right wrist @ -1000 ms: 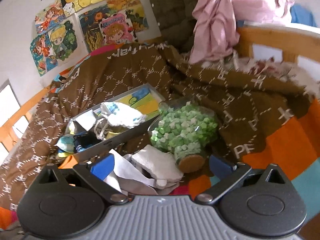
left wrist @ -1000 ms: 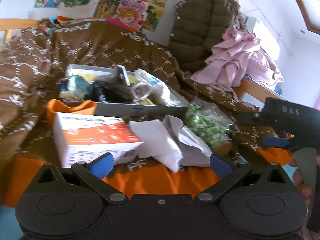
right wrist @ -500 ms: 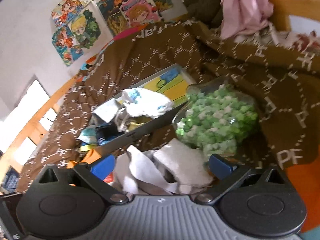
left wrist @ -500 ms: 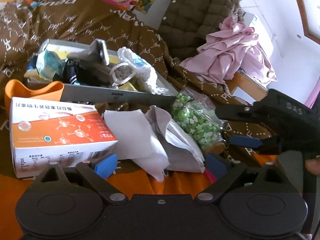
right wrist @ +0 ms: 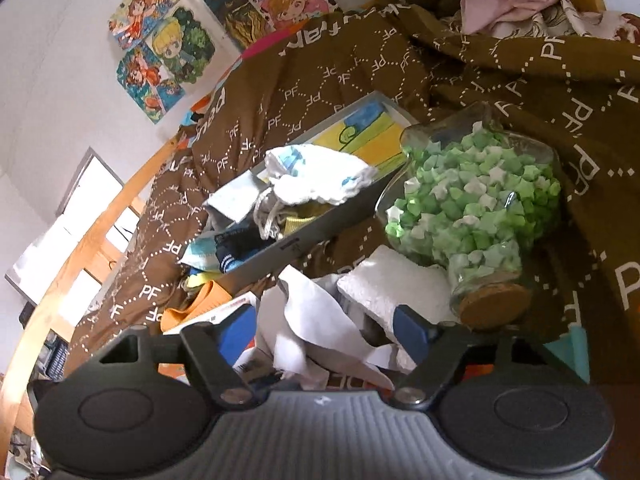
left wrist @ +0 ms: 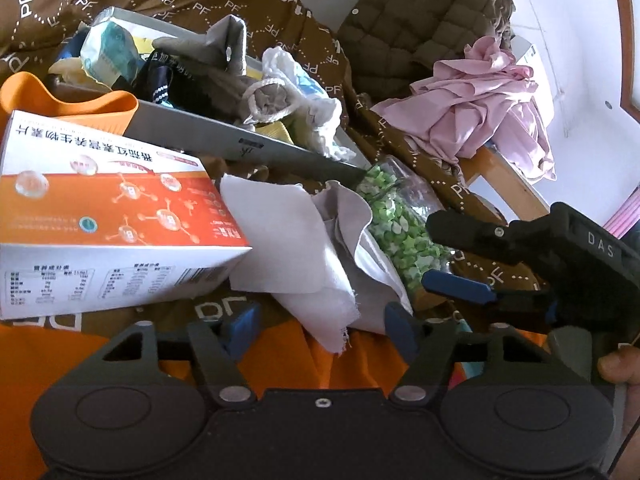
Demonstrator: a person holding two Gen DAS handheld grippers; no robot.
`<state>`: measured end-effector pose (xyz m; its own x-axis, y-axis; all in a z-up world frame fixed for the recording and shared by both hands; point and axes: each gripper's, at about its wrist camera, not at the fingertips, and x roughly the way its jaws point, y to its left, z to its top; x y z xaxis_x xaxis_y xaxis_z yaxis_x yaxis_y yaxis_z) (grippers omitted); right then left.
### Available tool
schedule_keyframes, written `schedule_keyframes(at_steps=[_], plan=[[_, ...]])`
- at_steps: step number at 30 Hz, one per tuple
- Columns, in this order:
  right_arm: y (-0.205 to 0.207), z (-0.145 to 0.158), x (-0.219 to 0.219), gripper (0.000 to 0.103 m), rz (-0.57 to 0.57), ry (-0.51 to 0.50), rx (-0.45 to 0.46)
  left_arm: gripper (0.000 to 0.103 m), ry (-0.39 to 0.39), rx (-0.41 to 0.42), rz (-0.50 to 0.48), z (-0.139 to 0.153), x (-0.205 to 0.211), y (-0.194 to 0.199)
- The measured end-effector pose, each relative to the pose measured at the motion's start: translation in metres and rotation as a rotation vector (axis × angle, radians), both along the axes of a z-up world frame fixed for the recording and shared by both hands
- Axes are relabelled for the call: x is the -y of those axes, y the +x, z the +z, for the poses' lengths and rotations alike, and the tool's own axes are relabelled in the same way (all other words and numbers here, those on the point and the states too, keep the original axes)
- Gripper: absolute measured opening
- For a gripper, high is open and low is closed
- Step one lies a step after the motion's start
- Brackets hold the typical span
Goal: Organize soft objects
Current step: 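Grasp the white tissue with the left gripper while the right gripper grasps white paper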
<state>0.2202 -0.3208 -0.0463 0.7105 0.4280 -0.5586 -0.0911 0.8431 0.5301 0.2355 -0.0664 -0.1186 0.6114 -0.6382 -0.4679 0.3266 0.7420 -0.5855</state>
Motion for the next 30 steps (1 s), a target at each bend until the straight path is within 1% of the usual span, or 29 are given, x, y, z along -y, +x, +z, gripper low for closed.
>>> schedule_keyframes(at_steps=[1, 2, 4, 5, 8, 9, 10, 11, 13, 15, 17, 19, 20, 21, 22, 24, 27, 29, 30], plan=[[0.000, 0.000, -0.002, 0.076, 0.005, -0.016, -0.001, 0.056, 0.007, 0.005, -0.002, 0.000, 0.001, 0.000], [0.000, -0.001, -0.005, 0.074, 0.011, -0.032, 0.000, 0.053, 0.012, 0.009, -0.004, 0.000, 0.002, 0.000], [-0.001, -0.001, -0.009, 0.072, 0.024, -0.065, 0.004, 0.042, 0.016, 0.013, -0.008, 0.001, 0.002, 0.000], [-0.001, -0.001, -0.011, 0.070, 0.031, -0.081, 0.004, 0.040, 0.015, 0.012, -0.007, 0.001, 0.002, 0.000], [-0.001, -0.003, -0.018, 0.065, 0.051, -0.124, -0.002, 0.026, 0.012, -0.001, 0.006, -0.001, 0.000, 0.001], [-0.001, -0.004, -0.020, 0.063, 0.056, -0.138, -0.006, 0.018, 0.012, -0.006, 0.012, -0.002, -0.001, 0.002], [-0.001, -0.005, -0.022, 0.062, 0.060, -0.148, -0.008, 0.014, 0.014, -0.011, 0.018, -0.002, -0.002, 0.002], [-0.001, -0.006, -0.023, 0.061, 0.063, -0.157, -0.010, 0.013, 0.014, -0.014, 0.022, -0.003, -0.003, 0.002], [0.000, -0.008, -0.026, 0.059, 0.067, -0.176, -0.011, 0.007, 0.013, -0.015, 0.027, -0.003, -0.003, 0.002], [0.001, -0.010, -0.028, 0.054, 0.069, -0.195, -0.019, 0.005, 0.020, -0.010, 0.034, -0.003, -0.003, 0.001], [0.002, -0.012, -0.029, 0.052, 0.071, -0.212, -0.026, 0.005, 0.019, -0.006, 0.037, -0.002, -0.004, 0.000], [0.001, -0.013, -0.030, 0.047, 0.072, -0.226, -0.029, 0.005, 0.018, -0.009, 0.032, -0.002, -0.004, 0.001], [0.001, -0.013, -0.030, 0.042, 0.070, -0.237, -0.031, 0.006, 0.017, -0.012, 0.031, -0.003, -0.004, 0.001], [0.002, -0.013, -0.030, 0.034, 0.068, -0.247, -0.033, 0.012, 0.016, -0.017, 0.029, -0.004, -0.003, 0.001], [0.001, -0.014, -0.031, 0.031, 0.066, -0.257, -0.036, 0.019, 0.012, -0.024, 0.024, -0.004, -0.003, 0.002], [0.001, -0.014, -0.031, 0.019, 0.064, -0.269, -0.038, 0.021, 0.010, -0.031, 0.016, -0.005, -0.003, 0.003], [0.000, -0.013, -0.032, 0.007, 0.055, -0.299, -0.028, 0.021, 0.015, -0.038, 0.009, -0.006, -0.001, 0.004], [-0.002, -0.011, -0.033, 0.005, 0.050, -0.313, -0.009, 0.014, 0.023, -0.036, -0.004, -0.007, 0.001, 0.004], [-0.004, -0.009, -0.033, 0.004, 0.045, -0.321, 0.007, 0.004, 0.026, -0.029, -0.010, -0.006, 0.001, 0.004]])
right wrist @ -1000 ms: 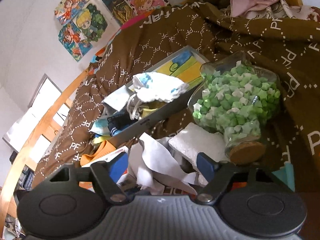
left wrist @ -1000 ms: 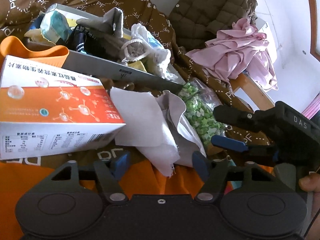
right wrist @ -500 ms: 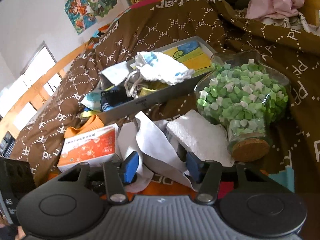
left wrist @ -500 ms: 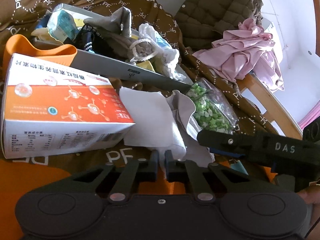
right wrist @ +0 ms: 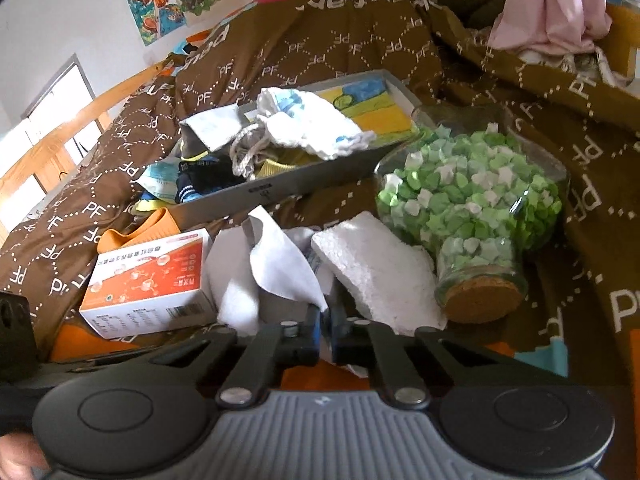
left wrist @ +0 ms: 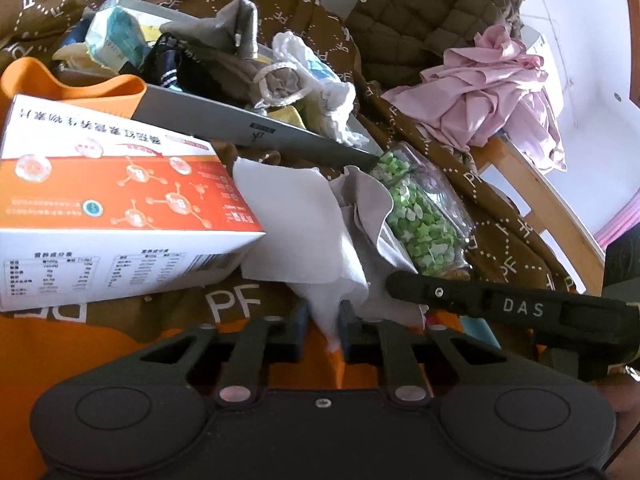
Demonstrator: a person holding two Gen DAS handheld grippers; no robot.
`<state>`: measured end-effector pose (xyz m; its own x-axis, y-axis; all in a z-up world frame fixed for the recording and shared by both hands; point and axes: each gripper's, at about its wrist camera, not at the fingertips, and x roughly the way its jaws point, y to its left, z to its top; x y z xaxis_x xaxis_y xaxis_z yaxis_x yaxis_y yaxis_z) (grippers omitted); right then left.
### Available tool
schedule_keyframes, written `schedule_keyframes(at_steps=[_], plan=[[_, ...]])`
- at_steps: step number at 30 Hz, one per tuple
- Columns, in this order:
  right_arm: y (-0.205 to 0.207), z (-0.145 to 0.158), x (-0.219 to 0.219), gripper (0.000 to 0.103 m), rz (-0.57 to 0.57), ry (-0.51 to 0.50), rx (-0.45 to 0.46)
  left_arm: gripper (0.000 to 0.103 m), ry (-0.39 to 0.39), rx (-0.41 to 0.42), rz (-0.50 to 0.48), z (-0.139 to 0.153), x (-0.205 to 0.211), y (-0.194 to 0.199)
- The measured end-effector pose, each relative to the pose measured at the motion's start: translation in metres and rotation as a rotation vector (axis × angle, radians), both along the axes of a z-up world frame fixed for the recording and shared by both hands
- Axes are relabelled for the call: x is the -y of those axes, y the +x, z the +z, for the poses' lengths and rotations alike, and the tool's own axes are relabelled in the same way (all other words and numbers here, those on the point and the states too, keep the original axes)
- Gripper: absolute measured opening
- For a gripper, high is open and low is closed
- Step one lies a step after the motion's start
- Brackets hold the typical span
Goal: Organize soft objects
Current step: 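Grasp the white tissue with the left gripper while the right gripper grasps white paper, then carry the white tissue and white paper with both grippers toward the tray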
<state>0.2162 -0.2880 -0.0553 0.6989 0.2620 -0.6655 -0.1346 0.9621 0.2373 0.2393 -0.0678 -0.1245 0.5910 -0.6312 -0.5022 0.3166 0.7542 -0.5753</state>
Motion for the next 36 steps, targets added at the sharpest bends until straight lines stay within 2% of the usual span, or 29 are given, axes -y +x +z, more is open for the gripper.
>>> schedule_keyframes(at_steps=[8, 17, 28, 36], plan=[[-0.008, 0.012, 0.003, 0.003, -0.028, -0.023, 0.110, 0.001, 0.039, 0.119, 0.016, 0.017, 0.001, -0.016], [-0.020, 0.029, 0.012, 0.003, -0.050, 0.034, 0.251, 0.001, 0.074, 0.149, 0.107, 0.039, -0.015, -0.044], [-0.037, 0.044, 0.015, 0.003, -0.032, 0.079, 0.344, 0.000, 0.234, 0.248, 0.187, 0.071, -0.026, -0.083], [-0.045, 0.052, 0.017, 0.003, -0.008, 0.145, 0.389, 0.001, 0.293, 0.336, 0.194, 0.100, -0.022, -0.099]])
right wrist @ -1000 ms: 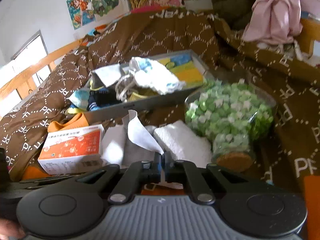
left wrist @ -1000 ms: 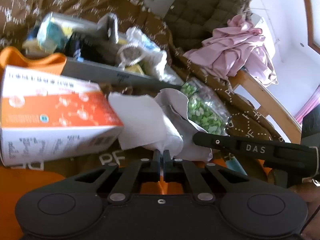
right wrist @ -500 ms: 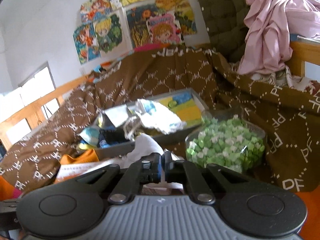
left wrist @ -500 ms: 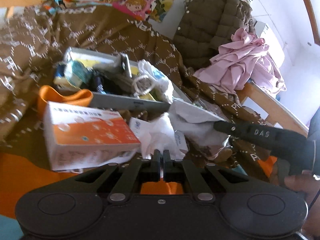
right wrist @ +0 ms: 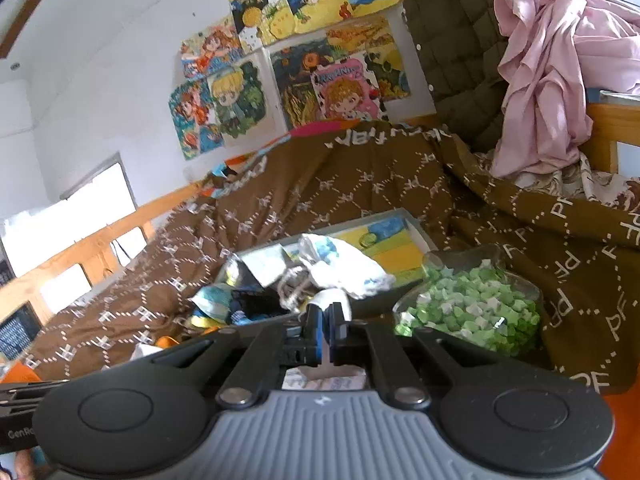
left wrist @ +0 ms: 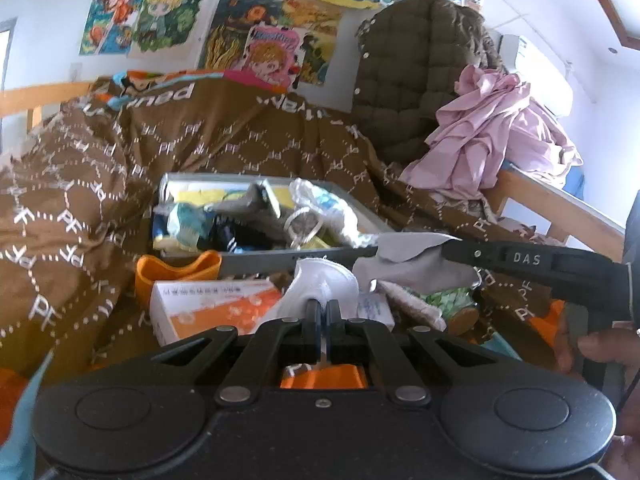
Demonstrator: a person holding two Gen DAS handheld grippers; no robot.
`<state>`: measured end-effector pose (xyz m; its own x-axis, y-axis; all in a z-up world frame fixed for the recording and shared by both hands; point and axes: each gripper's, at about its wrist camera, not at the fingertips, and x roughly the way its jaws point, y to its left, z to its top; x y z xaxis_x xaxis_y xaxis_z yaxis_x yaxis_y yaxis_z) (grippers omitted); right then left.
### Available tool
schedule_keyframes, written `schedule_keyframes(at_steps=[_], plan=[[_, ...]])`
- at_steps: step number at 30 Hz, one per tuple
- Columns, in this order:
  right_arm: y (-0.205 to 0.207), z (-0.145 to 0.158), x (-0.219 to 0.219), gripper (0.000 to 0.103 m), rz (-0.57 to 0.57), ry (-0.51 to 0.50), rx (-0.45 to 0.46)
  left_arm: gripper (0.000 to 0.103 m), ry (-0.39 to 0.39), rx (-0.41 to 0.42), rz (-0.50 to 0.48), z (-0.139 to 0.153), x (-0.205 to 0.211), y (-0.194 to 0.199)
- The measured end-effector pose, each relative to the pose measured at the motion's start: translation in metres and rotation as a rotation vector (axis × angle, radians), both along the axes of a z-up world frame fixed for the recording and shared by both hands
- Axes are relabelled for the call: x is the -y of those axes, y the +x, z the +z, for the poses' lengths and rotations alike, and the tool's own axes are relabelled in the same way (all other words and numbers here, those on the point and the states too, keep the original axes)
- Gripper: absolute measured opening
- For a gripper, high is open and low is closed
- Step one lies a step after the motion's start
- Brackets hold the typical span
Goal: Organize soft objects
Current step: 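Carry the white tissue and white paper with both grippers toward the tray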
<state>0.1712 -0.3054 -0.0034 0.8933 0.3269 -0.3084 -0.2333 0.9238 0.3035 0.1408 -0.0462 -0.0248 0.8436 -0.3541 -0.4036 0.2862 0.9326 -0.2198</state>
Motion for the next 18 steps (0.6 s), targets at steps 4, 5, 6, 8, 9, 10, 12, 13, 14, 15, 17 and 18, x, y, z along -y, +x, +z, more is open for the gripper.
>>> schedule_keyframes(at_steps=[4, 5, 6, 8, 9, 10, 12, 13, 14, 15, 17, 18], plan=[[-0.001, 0.003, 0.003, 0.003, 0.023, 0.048, 0.013, 0.000, -0.009, 0.020, -0.006, 0.015, 0.003, 0.001], [-0.001, 0.003, 0.003, 0.003, 0.023, 0.055, 0.013, 0.001, -0.011, 0.027, -0.007, 0.018, 0.004, 0.001], [-0.001, 0.003, 0.004, 0.003, 0.023, 0.064, 0.014, 0.001, -0.010, 0.035, -0.009, 0.022, 0.005, 0.001], [-0.001, 0.004, 0.006, 0.003, 0.024, 0.086, 0.018, 0.001, -0.005, 0.044, -0.014, 0.027, 0.008, 0.002], [-0.001, 0.004, 0.007, 0.003, 0.022, 0.093, 0.022, 0.001, -0.002, 0.048, -0.018, 0.029, 0.009, 0.003], [-0.002, 0.005, 0.008, 0.003, 0.019, 0.098, 0.025, 0.001, 0.002, 0.051, -0.023, 0.031, 0.010, 0.004], [-0.003, 0.006, 0.011, 0.003, 0.013, 0.110, 0.035, 0.001, 0.006, 0.054, -0.033, 0.034, 0.014, 0.007], [-0.002, 0.007, 0.012, 0.003, 0.009, 0.116, 0.039, 0.001, 0.009, 0.055, -0.040, 0.035, 0.015, 0.009], [-0.002, 0.008, 0.014, 0.003, 0.004, 0.124, 0.044, 0.001, 0.010, 0.056, -0.045, 0.037, 0.017, 0.011], [-0.001, 0.008, 0.016, 0.003, -0.002, 0.135, 0.048, 0.001, 0.010, 0.059, -0.052, 0.039, 0.019, 0.015], [0.002, 0.009, 0.019, 0.003, -0.014, 0.153, 0.053, 0.001, 0.008, 0.068, -0.062, 0.044, 0.021, 0.021], [0.004, 0.009, 0.021, 0.003, -0.019, 0.165, 0.057, 0.001, 0.005, 0.074, -0.067, 0.046, 0.022, 0.024]])
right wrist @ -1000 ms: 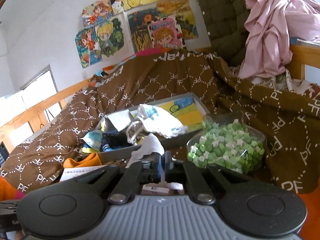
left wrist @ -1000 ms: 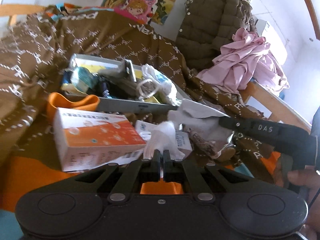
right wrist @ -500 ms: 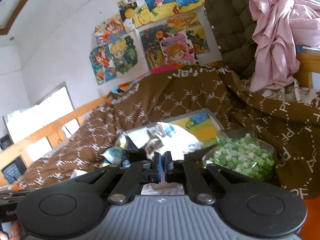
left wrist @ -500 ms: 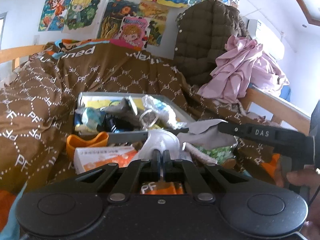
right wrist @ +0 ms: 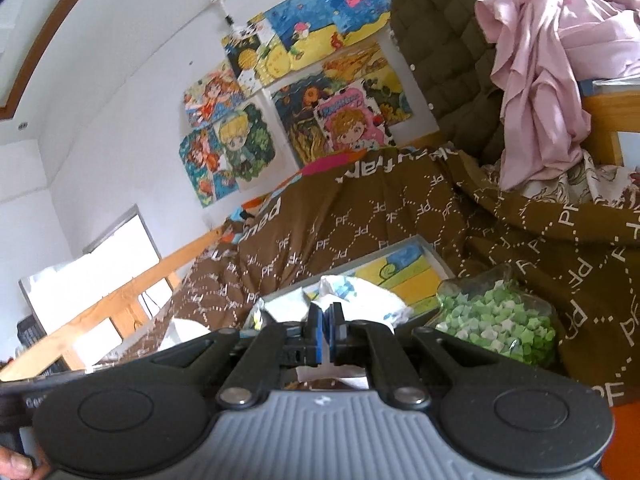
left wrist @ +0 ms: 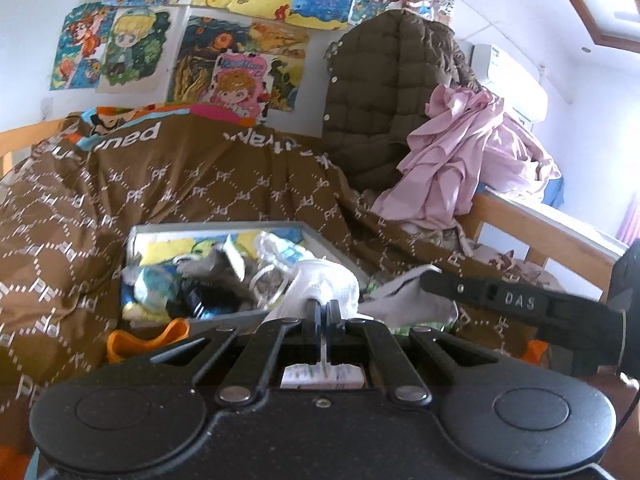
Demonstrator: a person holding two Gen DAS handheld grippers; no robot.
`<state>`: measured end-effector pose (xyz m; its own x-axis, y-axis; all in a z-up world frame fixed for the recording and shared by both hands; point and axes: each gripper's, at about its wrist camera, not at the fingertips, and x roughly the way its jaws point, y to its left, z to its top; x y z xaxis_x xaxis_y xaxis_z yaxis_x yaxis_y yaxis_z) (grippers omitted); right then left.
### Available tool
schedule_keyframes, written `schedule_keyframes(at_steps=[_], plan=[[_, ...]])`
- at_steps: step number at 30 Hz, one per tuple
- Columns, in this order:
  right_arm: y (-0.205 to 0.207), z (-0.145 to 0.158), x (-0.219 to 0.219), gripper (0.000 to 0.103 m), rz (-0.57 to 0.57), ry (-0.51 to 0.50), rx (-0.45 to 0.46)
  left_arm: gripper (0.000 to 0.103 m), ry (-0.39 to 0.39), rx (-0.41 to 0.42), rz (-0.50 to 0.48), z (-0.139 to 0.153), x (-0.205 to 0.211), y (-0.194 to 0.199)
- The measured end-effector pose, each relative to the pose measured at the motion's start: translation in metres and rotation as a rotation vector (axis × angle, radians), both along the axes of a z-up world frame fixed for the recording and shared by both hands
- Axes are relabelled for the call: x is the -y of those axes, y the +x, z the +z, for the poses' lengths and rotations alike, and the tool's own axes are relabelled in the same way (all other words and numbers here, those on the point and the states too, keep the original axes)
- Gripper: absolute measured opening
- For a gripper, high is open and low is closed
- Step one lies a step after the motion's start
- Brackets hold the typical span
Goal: Organize soft objects
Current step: 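Carry the white tissue and white paper with both grippers toward the tray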
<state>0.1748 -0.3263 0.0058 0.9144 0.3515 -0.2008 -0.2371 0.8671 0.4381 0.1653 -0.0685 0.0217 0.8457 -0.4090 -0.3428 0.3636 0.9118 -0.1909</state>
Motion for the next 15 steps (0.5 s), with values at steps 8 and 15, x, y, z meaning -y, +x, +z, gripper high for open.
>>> schedule_keyframes(at_steps=[8, 15], plan=[[0.049, 0.012, 0.011, 0.003, -0.036, 0.084, 0.064, 0.001, 0.014, 0.073, -0.047, 0.027, 0.011, 0.047], [0.118, 0.008, 0.017, 0.003, -0.054, 0.151, 0.086, 0.001, 0.016, 0.095, -0.062, 0.038, 0.018, 0.116]])
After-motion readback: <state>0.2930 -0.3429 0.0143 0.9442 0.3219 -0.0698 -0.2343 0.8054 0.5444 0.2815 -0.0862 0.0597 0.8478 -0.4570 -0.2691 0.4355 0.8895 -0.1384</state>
